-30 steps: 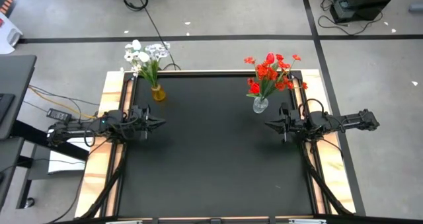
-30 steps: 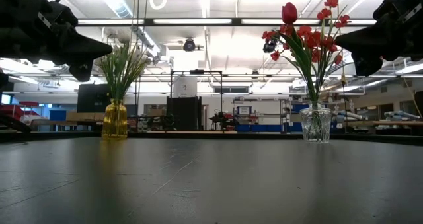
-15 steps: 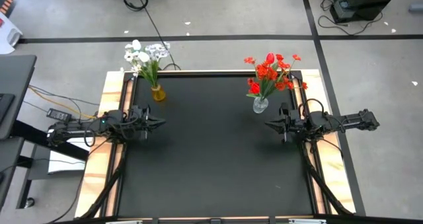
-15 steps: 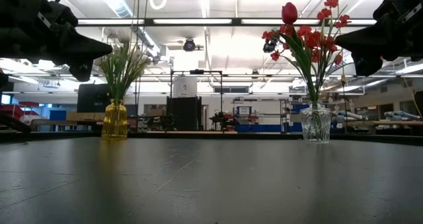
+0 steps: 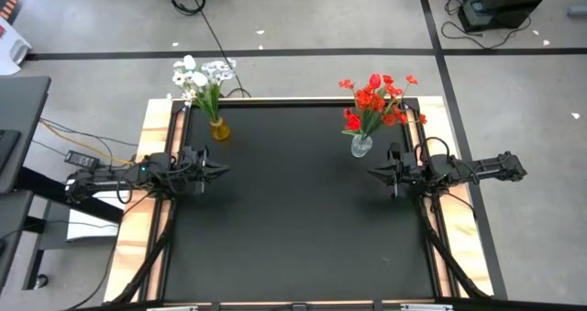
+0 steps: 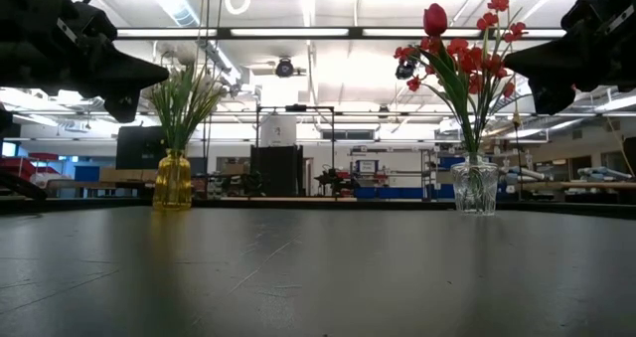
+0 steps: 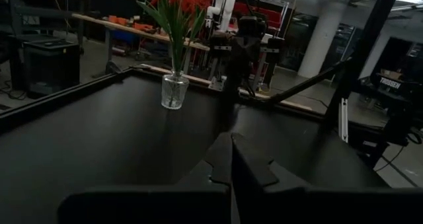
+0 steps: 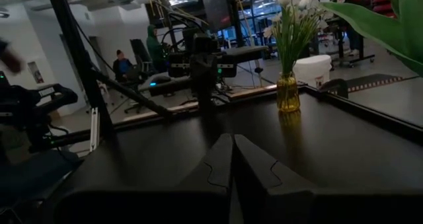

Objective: Sort flowers into vase by color
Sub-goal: Return to Home Position

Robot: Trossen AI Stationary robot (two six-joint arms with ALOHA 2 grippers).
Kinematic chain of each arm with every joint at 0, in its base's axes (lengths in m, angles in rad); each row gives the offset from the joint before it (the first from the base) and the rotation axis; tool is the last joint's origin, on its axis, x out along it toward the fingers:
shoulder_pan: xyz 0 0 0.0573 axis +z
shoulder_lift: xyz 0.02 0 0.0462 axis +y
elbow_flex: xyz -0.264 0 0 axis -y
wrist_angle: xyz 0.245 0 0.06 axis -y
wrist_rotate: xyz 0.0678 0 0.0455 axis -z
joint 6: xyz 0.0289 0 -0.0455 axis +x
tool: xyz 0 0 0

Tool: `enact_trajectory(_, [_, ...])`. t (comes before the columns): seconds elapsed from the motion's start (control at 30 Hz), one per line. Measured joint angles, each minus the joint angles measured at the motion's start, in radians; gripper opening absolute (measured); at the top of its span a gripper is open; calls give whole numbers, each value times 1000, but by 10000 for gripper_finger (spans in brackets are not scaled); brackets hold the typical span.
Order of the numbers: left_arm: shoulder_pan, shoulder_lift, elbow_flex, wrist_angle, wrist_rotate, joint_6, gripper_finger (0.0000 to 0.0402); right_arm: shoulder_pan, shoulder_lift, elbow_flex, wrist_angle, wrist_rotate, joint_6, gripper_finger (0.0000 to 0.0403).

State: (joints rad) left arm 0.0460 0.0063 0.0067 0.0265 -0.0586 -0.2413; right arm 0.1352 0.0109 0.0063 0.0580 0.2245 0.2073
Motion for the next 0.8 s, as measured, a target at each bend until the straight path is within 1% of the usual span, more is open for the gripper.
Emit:
enact_trajectory(0.67, [0,0,0,0,0,0,7,0,0,0,0,0,0,23])
enact_trajectory(0.8, [-18,0,0,0,-1,0,7,0,0,0,0,0,0,23])
